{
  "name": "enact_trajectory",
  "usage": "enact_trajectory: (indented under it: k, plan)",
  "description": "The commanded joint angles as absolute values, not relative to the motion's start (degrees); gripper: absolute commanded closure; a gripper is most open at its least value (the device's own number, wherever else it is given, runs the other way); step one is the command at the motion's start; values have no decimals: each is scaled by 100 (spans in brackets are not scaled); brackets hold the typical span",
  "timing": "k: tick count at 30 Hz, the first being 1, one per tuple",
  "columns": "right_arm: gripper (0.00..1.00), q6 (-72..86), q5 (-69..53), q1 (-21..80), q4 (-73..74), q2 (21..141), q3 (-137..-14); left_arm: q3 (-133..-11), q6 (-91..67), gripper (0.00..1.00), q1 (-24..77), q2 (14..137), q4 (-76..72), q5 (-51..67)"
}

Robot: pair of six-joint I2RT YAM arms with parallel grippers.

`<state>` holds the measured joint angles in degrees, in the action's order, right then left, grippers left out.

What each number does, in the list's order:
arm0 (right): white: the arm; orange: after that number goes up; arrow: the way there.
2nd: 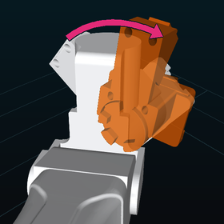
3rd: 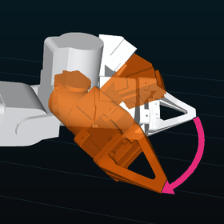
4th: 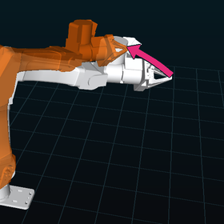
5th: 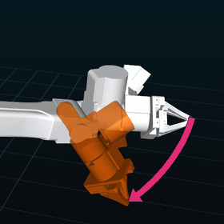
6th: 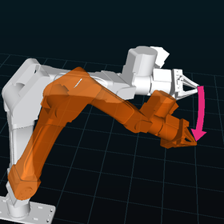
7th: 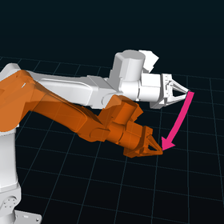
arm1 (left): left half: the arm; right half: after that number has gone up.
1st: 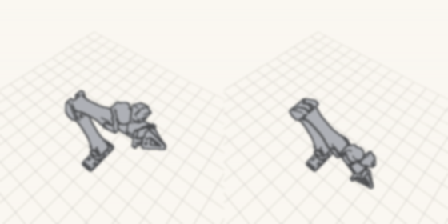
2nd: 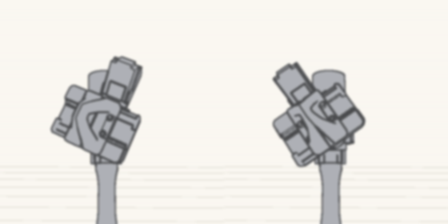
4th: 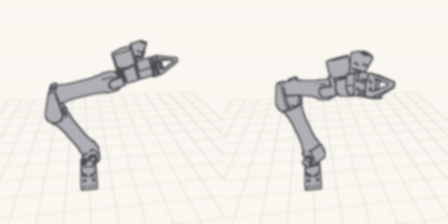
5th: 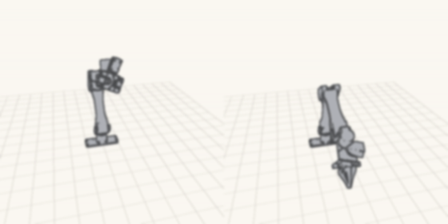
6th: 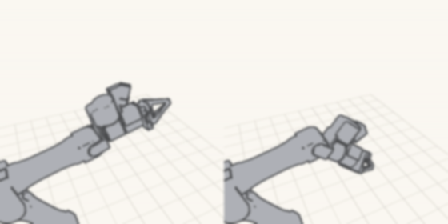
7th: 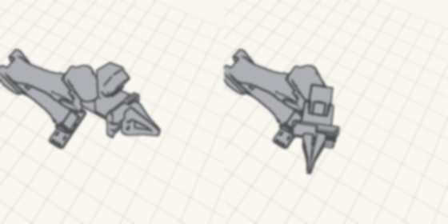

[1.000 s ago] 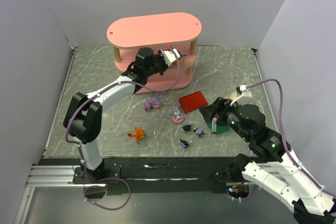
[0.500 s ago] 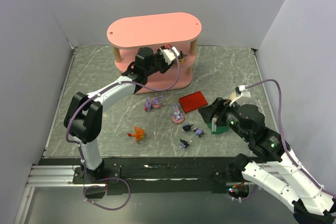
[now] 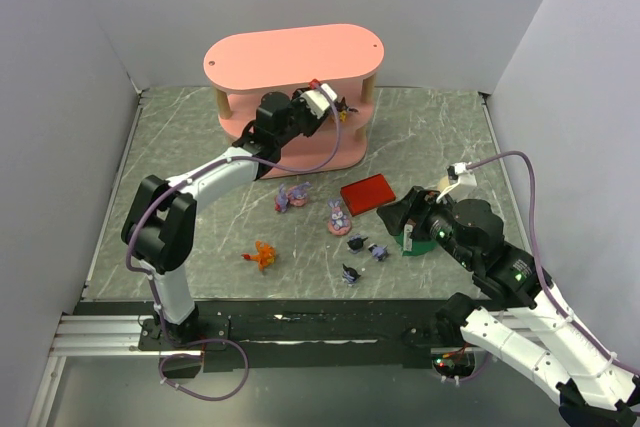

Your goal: Place and organize the plastic toys onto the shelf

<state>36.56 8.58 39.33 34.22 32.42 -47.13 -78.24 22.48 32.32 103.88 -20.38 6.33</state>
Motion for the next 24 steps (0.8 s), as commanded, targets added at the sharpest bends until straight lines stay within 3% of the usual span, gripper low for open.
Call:
enact_trajectory:
  k: [1, 14, 24]
  plan:
    - [11, 3709, 879, 3902, 3243, 3199, -4650, -7770, 2074, 50, 3234, 10275, -2373, 588]
    - [11, 3727, 844, 3911, 3278, 3111, -4605, -7067, 1750, 41, 3234, 9695, -2434, 721]
    - [10, 3674, 695, 3902, 3182, 3181, -4553, -6135, 915, 36, 3243, 8509, -2690, 423]
